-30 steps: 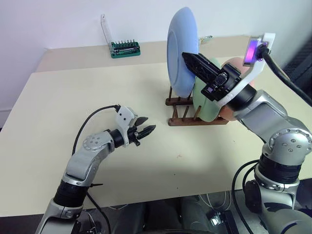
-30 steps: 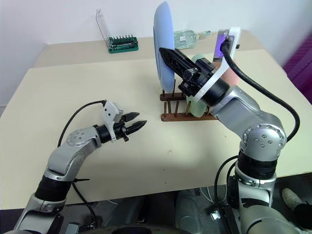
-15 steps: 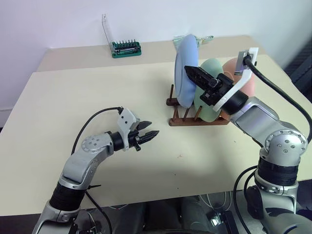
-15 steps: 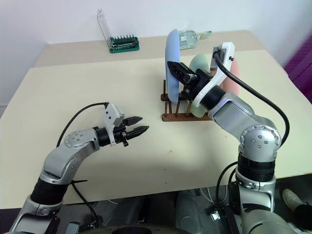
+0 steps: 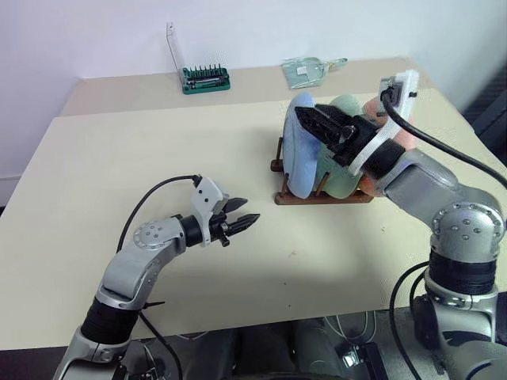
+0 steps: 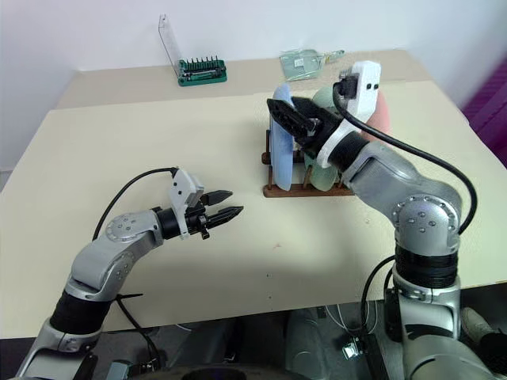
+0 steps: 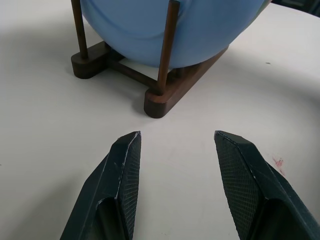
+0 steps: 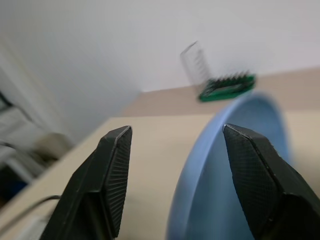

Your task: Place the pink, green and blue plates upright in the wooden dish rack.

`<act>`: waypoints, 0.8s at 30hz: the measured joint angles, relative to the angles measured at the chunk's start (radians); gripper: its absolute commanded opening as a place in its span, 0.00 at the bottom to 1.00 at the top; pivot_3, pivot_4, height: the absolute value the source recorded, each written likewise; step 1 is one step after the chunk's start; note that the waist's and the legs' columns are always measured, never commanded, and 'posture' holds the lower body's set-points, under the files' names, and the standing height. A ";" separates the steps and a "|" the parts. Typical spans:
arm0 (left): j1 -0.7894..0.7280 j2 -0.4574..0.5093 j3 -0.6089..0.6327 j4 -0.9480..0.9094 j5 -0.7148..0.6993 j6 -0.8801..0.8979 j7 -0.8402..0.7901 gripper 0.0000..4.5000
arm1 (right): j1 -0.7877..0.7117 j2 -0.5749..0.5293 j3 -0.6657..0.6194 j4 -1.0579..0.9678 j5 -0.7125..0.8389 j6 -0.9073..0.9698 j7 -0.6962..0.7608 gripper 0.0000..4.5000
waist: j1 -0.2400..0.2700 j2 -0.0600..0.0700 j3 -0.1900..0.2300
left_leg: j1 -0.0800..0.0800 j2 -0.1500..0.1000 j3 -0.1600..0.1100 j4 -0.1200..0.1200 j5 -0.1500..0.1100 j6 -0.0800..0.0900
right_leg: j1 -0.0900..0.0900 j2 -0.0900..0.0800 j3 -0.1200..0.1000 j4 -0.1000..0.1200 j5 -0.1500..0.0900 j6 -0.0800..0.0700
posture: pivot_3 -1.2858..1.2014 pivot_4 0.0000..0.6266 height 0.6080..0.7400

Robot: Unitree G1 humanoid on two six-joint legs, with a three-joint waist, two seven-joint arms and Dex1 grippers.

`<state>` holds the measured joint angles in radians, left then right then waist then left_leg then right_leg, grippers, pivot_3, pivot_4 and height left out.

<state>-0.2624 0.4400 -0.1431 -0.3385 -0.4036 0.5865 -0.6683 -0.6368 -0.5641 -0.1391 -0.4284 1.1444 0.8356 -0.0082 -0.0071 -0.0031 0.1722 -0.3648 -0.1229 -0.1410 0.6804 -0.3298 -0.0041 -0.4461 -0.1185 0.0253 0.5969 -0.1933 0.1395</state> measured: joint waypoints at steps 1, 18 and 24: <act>0.000 -0.003 0.000 0.000 0.000 0.001 0.000 0.53 | -0.005 -0.033 0.013 -0.016 -0.047 -0.015 0.038 0.65 | 0.000 0.000 0.000 | 0.000 0.000 0.000 0.000 0.000 0.000 | 0.000 0.000 0.000 0.000 0.000 0.000 | 0.52 0.24 1.00; 0.028 0.052 -0.032 0.100 0.094 -0.101 -0.037 0.53 | 0.842 -0.324 -0.576 -0.176 -0.215 -0.135 0.752 0.65 | 0.047 0.001 0.000 | 0.009 0.002 0.004 0.000 -0.006 0.009 | 0.009 0.000 0.001 -0.002 0.000 0.001 | 0.52 0.24 1.00; 0.035 0.048 -0.027 0.177 0.151 -0.166 -0.018 0.53 | 0.969 -0.307 -0.481 -0.060 -0.514 -0.300 0.792 0.65 | 0.044 0.001 0.000 | 0.011 0.002 0.005 0.002 -0.005 0.009 | 0.012 0.000 0.002 -0.002 0.000 0.001 | 0.52 0.24 1.00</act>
<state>-0.2276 0.4882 -0.1700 -0.1614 -0.2523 0.4206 -0.6862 0.3319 -0.8710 -0.6197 -0.4884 0.6303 0.5353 0.7834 0.0369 -0.0018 0.1722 -0.3533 -0.1212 -0.1356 0.6827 -0.3350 0.0046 -0.4344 -0.1184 0.0271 0.5949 -0.1937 0.1405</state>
